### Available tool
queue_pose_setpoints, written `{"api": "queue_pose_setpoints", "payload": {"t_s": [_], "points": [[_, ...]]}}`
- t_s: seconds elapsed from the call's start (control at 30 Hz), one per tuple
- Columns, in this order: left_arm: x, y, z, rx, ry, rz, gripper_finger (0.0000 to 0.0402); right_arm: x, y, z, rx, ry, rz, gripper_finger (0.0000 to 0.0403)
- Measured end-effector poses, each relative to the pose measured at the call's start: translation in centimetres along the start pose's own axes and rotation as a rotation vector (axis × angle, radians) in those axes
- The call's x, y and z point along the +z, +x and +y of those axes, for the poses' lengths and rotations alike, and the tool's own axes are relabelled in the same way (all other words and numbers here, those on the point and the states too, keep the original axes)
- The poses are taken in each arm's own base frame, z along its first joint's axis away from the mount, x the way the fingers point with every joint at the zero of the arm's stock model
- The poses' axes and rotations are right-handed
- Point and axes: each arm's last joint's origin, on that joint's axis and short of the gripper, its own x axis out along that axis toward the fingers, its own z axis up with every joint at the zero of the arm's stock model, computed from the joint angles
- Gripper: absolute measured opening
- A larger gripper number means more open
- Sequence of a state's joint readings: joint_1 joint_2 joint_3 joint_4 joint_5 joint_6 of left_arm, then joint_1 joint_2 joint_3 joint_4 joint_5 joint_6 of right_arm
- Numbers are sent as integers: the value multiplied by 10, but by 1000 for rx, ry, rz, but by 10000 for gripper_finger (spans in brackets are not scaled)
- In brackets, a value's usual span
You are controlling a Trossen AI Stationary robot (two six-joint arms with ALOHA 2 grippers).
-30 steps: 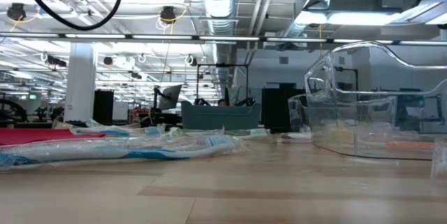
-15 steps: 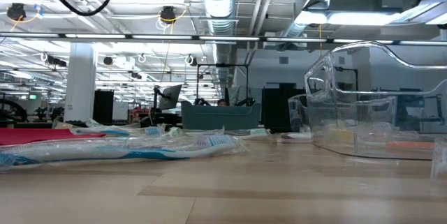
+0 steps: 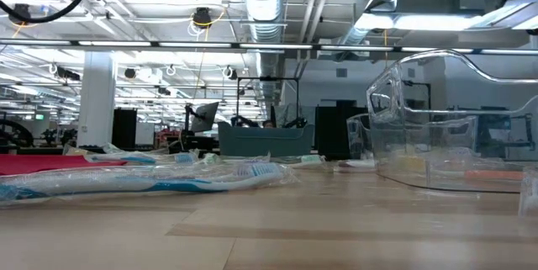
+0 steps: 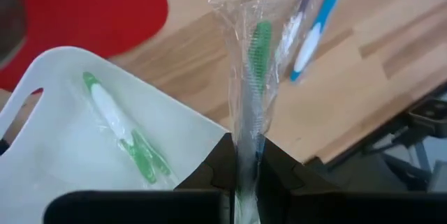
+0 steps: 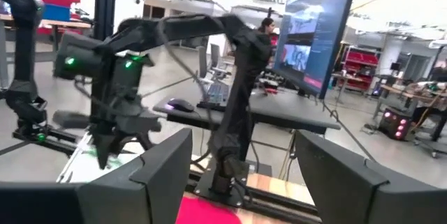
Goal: Pick & Place Toothbrushes
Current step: Put the green toothbrush into the white bin
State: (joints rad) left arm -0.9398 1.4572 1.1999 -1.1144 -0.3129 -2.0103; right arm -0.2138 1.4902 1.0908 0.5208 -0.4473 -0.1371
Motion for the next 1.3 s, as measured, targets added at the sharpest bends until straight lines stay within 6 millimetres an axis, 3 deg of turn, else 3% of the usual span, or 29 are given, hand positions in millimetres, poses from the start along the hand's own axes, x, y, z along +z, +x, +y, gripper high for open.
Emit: {"api": "queue_pose_setpoints", "payload": {"t_s": [0.37, 0.9, 1.3], "points": [[0, 5, -2, -30, -73, -120, 17, 7, -2, -3, -16, 0, -67, 249], [-4, -5, 3, -99, -113, -152, 17, 5, 0, -1, -5, 13, -42, 249], [-6, -5, 6, -53, -115, -94, 17, 6, 4, 9, 25, 18, -45, 249]]}}
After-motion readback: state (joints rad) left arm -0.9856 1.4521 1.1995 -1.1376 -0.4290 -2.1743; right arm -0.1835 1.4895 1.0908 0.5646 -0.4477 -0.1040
